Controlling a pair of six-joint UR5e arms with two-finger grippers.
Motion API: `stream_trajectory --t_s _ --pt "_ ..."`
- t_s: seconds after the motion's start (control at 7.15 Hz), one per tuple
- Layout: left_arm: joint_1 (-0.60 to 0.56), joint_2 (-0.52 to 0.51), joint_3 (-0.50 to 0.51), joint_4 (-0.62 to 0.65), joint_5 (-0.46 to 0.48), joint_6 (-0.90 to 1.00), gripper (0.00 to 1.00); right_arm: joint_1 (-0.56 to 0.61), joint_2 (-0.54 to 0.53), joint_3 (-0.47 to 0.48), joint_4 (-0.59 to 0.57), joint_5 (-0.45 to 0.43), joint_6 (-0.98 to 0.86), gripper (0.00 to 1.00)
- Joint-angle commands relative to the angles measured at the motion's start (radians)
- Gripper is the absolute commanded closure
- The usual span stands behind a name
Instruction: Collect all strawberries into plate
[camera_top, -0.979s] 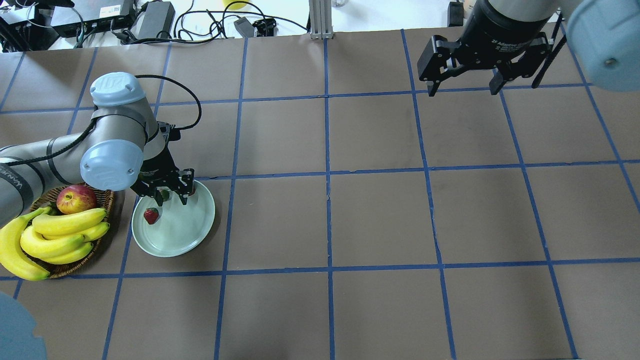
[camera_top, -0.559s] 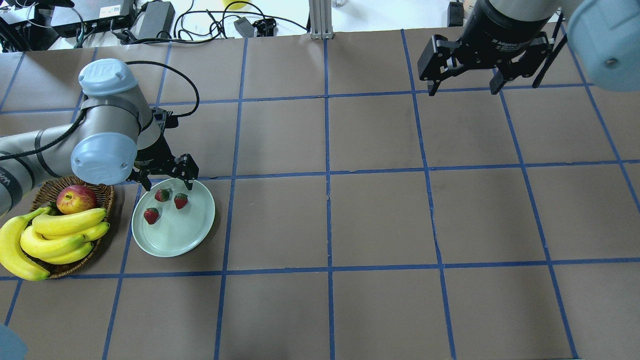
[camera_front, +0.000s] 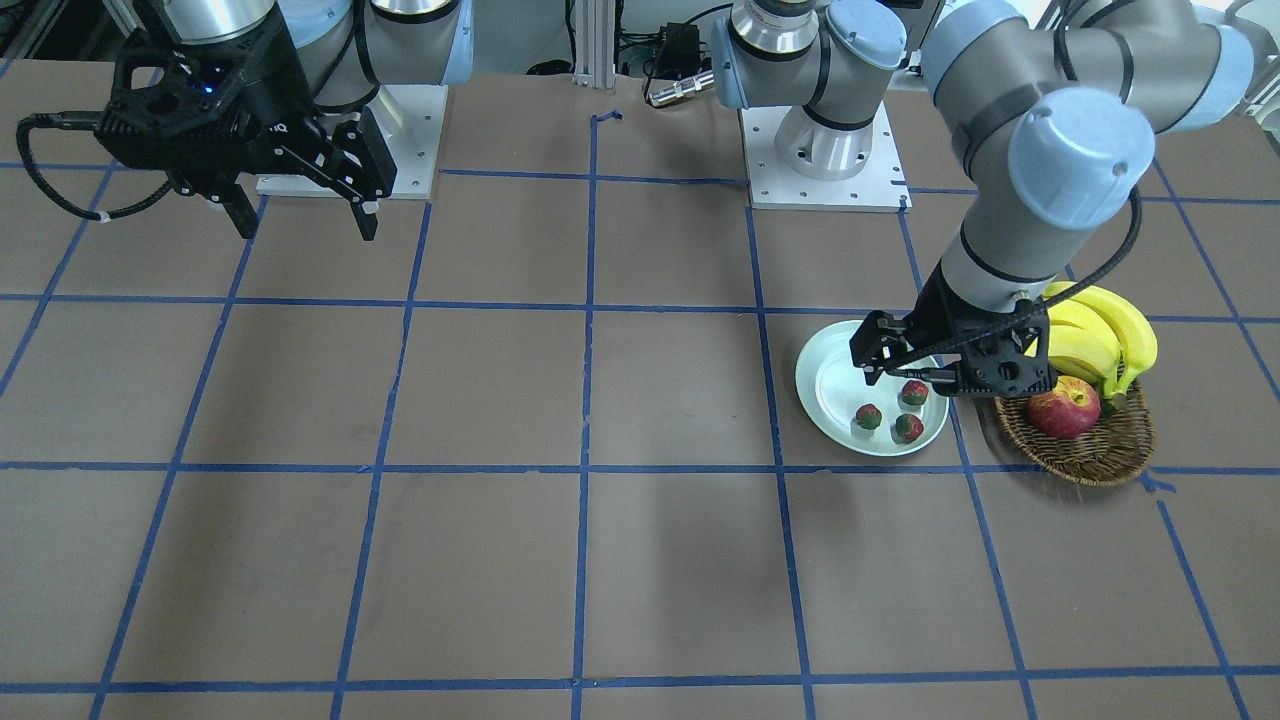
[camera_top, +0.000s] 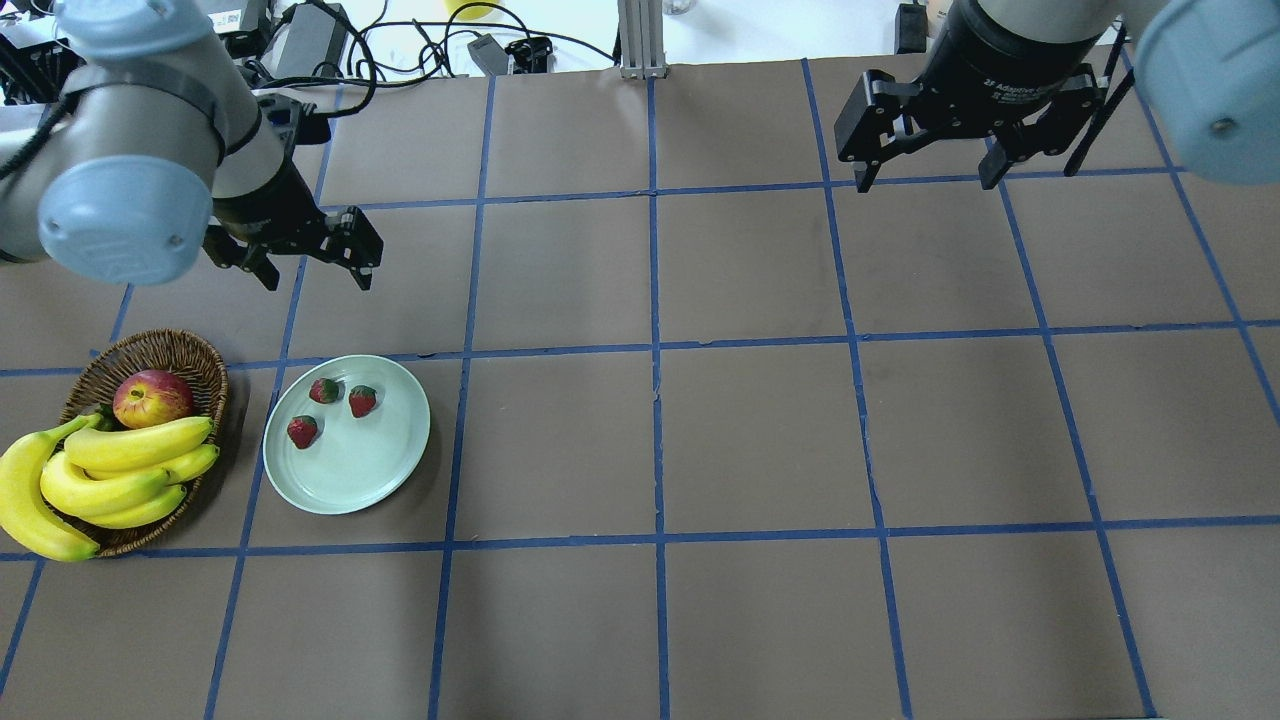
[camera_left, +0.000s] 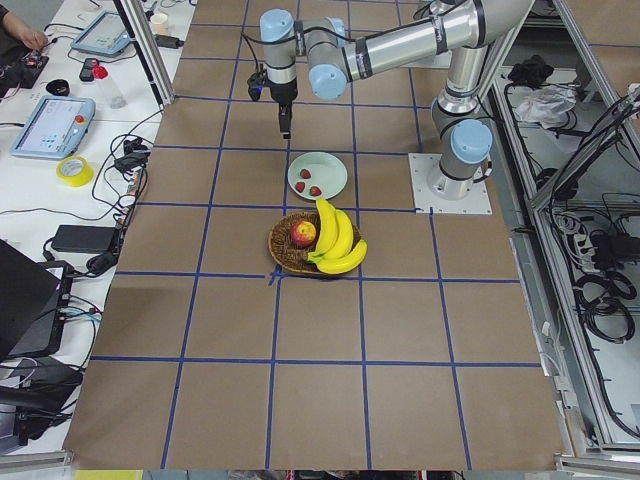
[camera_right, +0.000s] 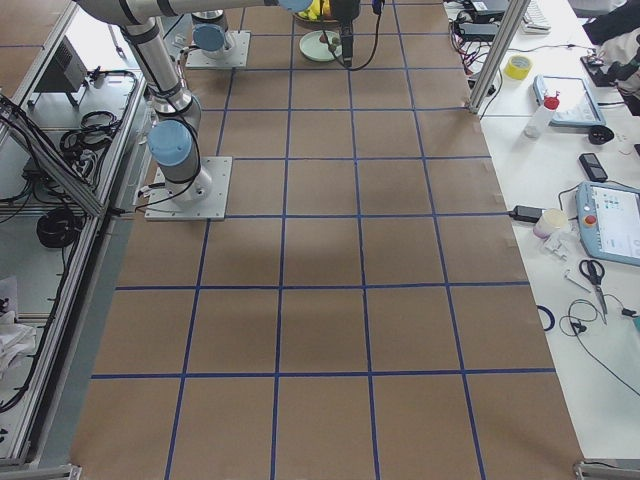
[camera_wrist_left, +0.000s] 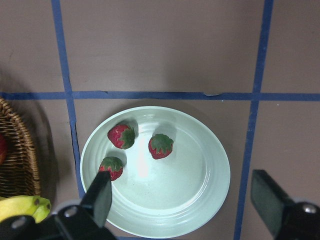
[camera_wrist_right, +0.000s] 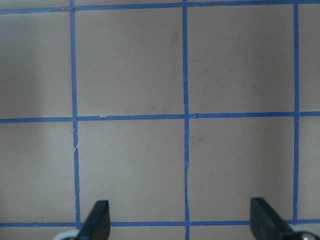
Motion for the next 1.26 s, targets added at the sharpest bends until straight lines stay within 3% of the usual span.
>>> stream_trajectory --t_s 0.0,0.28,0.42,0.84,0.98,1.12 --pt "-0.100 0.055 0.093 -0.080 0.002 -0.002 0.00 0.000 0.000 0.000 -0.001 0.000 0.000 0.00" --pt "-0.135 0.087 0.097 -0.118 -0.007 -0.002 0.00 0.000 0.000 0.000 -0.001 0.000 0.000 0.00" --pt "-0.126 0.119 0.107 -0.215 -0.030 -0.002 0.00 0.000 0.000 0.000 -0.001 0.000 0.000 0.00" --pt "-0.111 0.141 0.108 -0.261 -0.053 -0.004 0.00 0.000 0.003 0.000 -0.002 0.000 0.000 0.00" --pt "-0.065 0.142 0.108 -0.278 -0.120 -0.004 0.00 0.000 0.003 0.000 -0.002 0.000 0.000 0.00" --pt "-0.042 0.151 0.100 -0.278 -0.101 0.001 0.00 0.000 0.003 0.000 -0.002 0.002 0.000 0.00"
